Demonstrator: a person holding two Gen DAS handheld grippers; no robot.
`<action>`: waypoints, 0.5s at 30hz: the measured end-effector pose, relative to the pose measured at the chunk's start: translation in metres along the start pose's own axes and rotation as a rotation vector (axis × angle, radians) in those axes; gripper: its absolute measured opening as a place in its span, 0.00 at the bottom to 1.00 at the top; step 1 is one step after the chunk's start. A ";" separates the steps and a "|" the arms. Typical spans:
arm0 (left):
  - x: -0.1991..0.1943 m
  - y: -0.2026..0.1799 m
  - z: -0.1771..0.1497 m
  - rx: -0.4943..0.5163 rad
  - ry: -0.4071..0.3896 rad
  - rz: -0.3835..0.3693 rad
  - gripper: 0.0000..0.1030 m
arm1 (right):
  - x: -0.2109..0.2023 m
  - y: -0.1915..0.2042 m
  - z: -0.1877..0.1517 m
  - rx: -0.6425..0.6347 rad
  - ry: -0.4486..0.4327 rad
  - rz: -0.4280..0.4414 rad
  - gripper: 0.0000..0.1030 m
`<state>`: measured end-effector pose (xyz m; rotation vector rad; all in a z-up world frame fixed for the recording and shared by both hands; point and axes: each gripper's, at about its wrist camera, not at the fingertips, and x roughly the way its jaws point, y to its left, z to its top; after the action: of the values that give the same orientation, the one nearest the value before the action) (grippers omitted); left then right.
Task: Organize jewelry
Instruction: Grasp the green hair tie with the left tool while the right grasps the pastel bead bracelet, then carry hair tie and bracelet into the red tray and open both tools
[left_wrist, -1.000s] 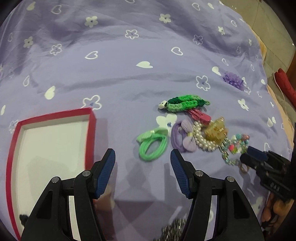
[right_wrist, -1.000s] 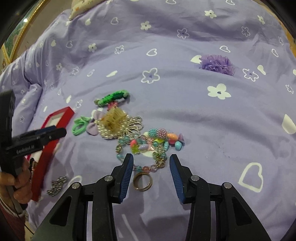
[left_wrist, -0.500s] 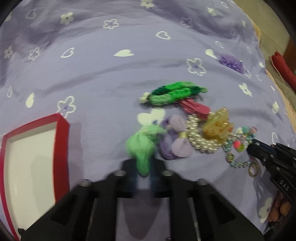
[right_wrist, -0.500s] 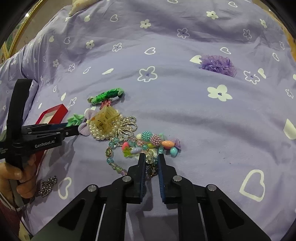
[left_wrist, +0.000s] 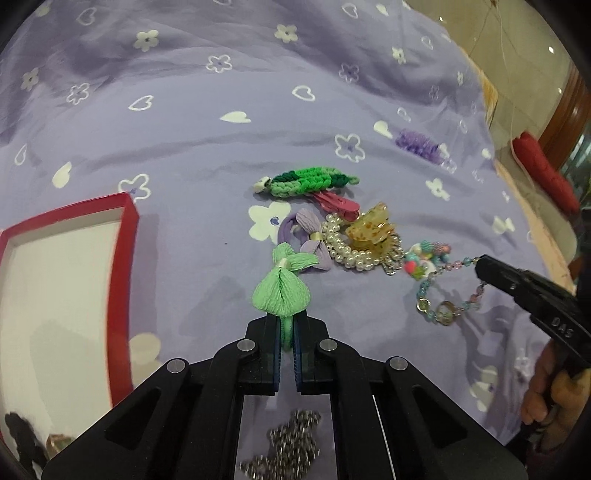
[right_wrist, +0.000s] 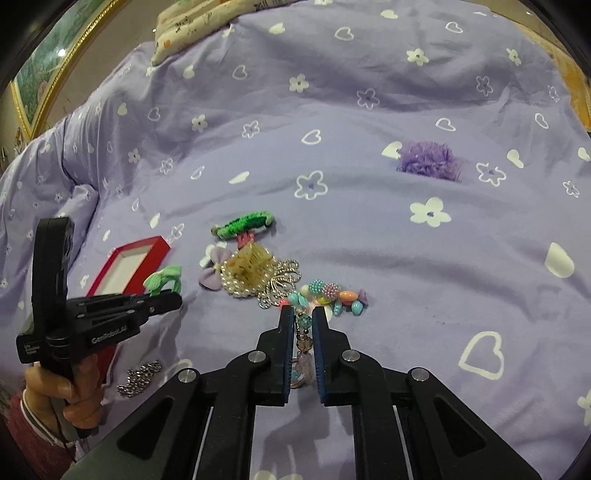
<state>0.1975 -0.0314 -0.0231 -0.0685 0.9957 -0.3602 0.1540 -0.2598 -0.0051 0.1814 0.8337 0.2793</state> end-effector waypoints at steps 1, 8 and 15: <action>-0.004 0.003 -0.001 -0.011 -0.004 -0.010 0.04 | -0.001 0.000 0.000 0.001 -0.001 0.003 0.09; -0.028 0.011 -0.007 -0.044 -0.034 -0.052 0.04 | -0.008 0.003 -0.004 0.020 -0.010 0.043 0.09; -0.053 0.020 -0.018 -0.071 -0.071 -0.049 0.04 | -0.018 0.023 0.001 -0.001 -0.032 0.086 0.09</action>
<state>0.1614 0.0067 0.0057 -0.1690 0.9376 -0.3647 0.1393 -0.2435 0.0141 0.2207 0.7948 0.3561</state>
